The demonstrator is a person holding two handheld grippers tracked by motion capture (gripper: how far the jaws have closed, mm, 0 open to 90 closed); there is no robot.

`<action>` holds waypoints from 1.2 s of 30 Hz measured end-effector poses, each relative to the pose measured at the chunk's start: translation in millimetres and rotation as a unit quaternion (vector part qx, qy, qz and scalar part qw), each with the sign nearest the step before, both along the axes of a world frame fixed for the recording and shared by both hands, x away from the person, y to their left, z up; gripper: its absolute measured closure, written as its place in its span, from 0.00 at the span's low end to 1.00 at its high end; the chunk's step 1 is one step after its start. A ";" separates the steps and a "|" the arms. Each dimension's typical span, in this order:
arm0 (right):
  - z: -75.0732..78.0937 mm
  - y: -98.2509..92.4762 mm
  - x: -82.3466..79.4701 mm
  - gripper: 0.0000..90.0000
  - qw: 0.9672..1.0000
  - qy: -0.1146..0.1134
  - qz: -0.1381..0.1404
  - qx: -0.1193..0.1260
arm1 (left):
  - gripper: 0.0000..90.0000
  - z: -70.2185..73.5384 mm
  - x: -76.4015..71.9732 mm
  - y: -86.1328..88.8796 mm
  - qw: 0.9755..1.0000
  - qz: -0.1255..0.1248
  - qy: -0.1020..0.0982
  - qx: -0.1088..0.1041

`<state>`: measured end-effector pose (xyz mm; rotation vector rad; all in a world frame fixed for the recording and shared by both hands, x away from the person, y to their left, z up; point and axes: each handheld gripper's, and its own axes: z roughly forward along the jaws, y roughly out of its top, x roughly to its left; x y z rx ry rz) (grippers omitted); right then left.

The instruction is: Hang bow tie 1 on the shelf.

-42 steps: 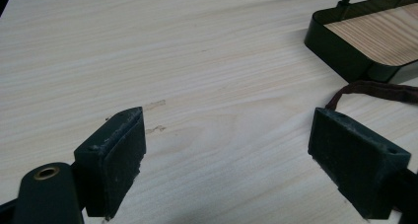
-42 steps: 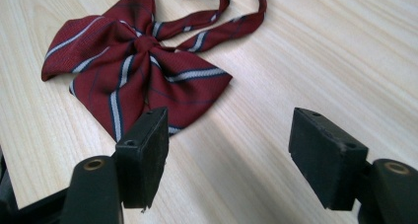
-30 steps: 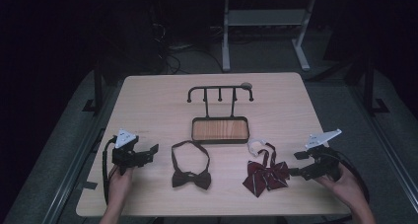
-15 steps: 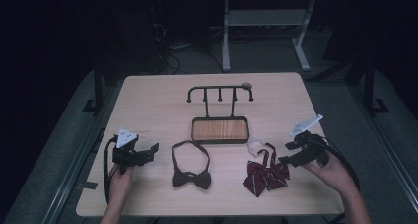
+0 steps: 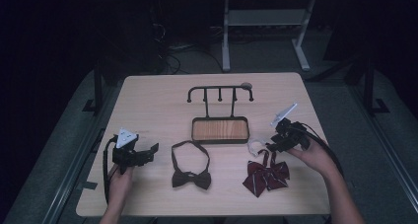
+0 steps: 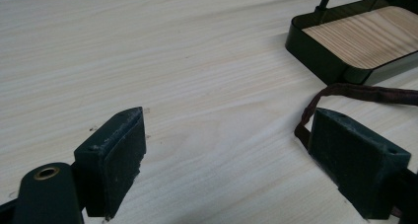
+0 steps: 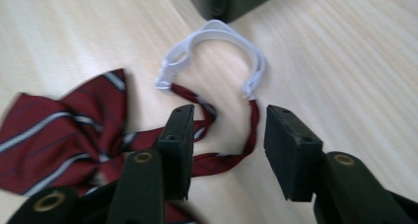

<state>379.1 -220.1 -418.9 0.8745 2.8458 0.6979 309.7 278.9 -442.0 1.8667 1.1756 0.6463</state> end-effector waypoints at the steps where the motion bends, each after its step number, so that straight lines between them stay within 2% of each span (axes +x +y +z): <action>1: -1.3 0.0 2.4 0.65 1.000 0.002 0.006 0.006 | 0.16 0.1 -0.2 -0.4 1.000 0.000 0.001 0.001; 8: -13.2 0.9 13.8 0.69 1.000 0.004 0.006 -0.004 | 0.16 -1.2 0.4 -2.3 1.000 0.001 0.002 -0.001; 15: -23.6 10.5 21.3 0.73 1.000 0.007 0.017 -0.013 | 0.16 -0.4 -0.5 -3.0 1.000 -0.001 0.002 0.000; 20: -28.8 12.5 23.8 0.86 1.000 0.007 0.023 -0.019 | 0.16 -0.6 -0.4 -3.2 1.000 -0.001 0.004 0.000; 23: -28.6 12.2 23.7 0.91 0.999 0.009 0.029 -0.019 | 0.16 -0.6 -0.3 -3.0 1.000 -0.001 0.002 -0.001; 28: -25.7 9.0 22.0 0.93 0.999 0.014 0.037 -0.009 | 0.16 -0.5 -0.4 -3.0 1.000 -0.001 0.002 -0.002; 30: -22.3 7.1 19.8 0.93 0.999 0.018 0.039 0.001 | 0.16 -0.7 -0.5 -3.3 1.000 -0.002 0.003 -0.001; 36: -4.0 7.5 11.2 0.93 0.998 0.025 0.060 0.005 | 0.16 -0.2 -0.9 -4.5 1.000 -0.005 0.001 -0.003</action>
